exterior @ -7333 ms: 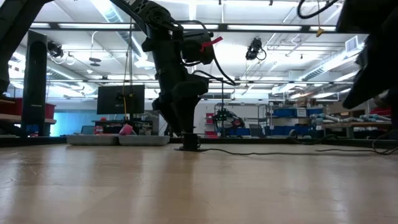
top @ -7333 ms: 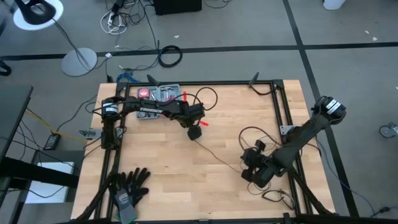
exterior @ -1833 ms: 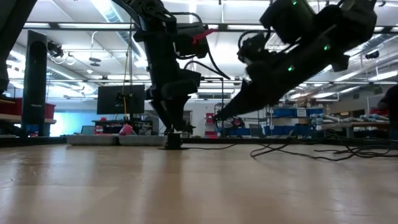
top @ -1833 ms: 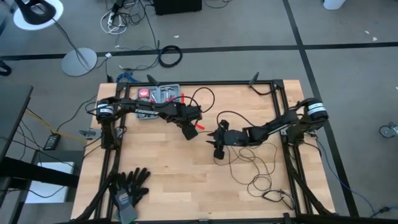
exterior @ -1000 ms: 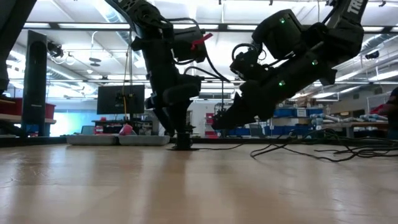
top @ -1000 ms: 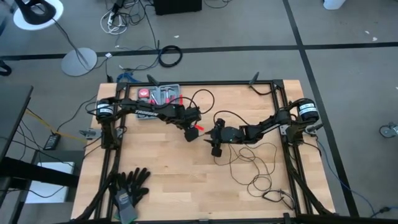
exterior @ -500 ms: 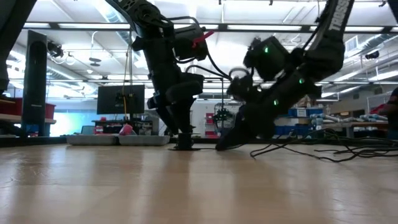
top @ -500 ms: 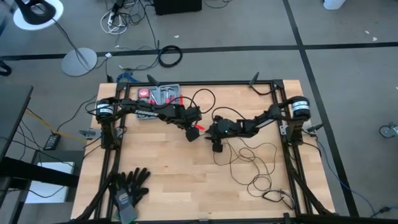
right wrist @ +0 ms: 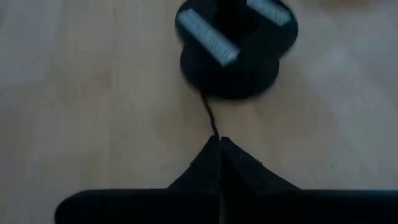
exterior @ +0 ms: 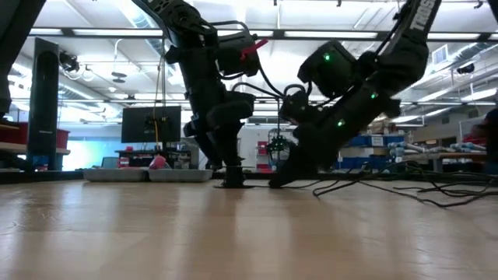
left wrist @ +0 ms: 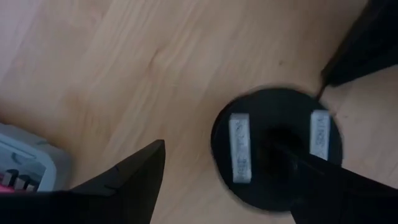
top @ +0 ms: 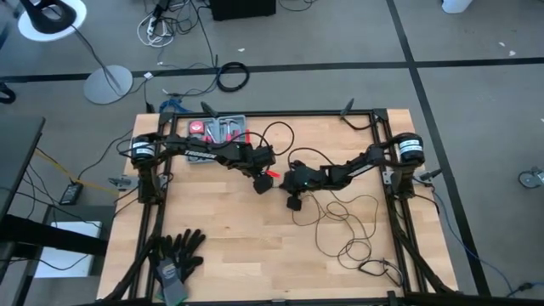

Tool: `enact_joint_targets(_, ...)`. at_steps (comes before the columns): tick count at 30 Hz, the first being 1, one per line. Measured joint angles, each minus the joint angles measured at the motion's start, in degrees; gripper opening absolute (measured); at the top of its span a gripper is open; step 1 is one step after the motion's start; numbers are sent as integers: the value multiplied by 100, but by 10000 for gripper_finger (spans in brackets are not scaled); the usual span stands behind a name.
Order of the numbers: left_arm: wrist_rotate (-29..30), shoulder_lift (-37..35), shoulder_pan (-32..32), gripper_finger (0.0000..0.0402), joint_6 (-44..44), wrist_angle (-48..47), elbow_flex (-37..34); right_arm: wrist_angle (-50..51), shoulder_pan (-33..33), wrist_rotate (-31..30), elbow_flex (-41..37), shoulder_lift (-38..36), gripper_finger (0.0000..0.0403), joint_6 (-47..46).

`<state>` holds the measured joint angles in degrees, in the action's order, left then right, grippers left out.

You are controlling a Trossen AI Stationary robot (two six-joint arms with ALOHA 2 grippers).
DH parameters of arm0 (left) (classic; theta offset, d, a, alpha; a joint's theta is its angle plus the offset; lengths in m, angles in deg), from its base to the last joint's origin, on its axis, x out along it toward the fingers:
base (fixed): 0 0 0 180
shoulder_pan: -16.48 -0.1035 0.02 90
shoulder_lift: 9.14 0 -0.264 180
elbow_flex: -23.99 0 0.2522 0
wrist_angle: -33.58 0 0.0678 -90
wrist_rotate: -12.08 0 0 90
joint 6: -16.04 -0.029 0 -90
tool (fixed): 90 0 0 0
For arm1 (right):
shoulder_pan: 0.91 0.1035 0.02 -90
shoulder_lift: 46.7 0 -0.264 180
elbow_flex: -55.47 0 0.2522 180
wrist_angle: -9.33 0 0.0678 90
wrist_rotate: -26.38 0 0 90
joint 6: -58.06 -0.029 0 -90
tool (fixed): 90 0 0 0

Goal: Coil cords
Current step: Uncoil the black wire from the spool

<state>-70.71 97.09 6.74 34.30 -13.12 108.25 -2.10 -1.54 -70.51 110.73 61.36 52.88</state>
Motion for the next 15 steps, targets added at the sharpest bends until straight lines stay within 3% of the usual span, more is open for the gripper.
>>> enact_joint_targets(8, -1, 0, 0, 294, 2, -13, 2, 1828, 631, -126, -64, -999, 1, -554)
enact_joint_targets(15, 1, 0, 0, 294, 4, -14, 4, 3658, 1473, -706, -47, -1586, 1, -1642)
